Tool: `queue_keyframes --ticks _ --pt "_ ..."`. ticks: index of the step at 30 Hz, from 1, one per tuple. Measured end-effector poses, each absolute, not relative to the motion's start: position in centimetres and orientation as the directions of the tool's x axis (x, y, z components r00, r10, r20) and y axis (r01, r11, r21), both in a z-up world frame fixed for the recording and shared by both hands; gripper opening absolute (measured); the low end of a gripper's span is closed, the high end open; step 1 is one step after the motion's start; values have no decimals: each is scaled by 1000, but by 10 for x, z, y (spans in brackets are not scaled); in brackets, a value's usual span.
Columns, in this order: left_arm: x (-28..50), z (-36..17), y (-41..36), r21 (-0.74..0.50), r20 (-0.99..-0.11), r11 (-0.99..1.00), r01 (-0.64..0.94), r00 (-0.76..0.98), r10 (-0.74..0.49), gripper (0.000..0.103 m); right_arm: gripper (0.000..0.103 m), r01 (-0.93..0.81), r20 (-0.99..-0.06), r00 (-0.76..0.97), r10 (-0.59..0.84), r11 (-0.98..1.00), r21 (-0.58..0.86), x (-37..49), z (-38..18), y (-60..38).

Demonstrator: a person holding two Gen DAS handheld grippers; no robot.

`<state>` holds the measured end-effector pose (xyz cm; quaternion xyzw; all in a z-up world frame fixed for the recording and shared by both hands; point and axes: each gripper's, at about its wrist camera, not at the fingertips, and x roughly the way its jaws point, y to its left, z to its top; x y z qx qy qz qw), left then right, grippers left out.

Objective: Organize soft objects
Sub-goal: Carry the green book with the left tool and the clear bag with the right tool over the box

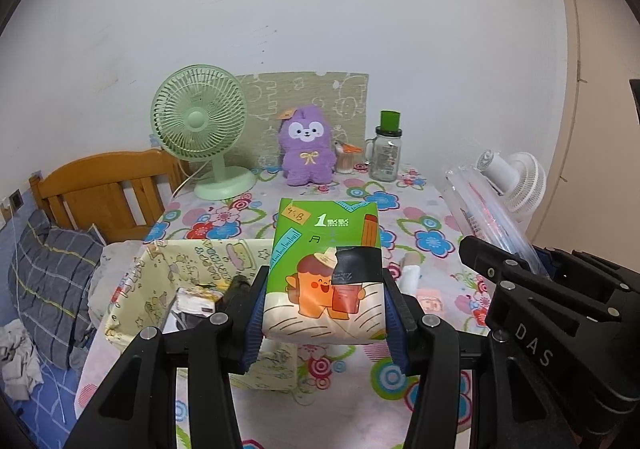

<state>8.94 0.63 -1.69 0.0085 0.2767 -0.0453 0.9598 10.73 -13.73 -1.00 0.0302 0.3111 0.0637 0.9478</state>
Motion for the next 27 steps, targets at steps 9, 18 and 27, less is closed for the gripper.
queue_keyframes --ticks 9,18,27 --pt "105 -21 34 -3 -538 998 57 841 -50 52 27 -137 -592 787 172 985 104 127 -11 -106" --pt "119 -30 64 -11 -559 1000 27 829 -28 52 27 -181 -608 766 207 978 105 146 -18 -75" --pt "128 -43 90 8 -583 1000 -5 813 8 52 27 -229 -627 738 247 967 112 159 -26 -44"
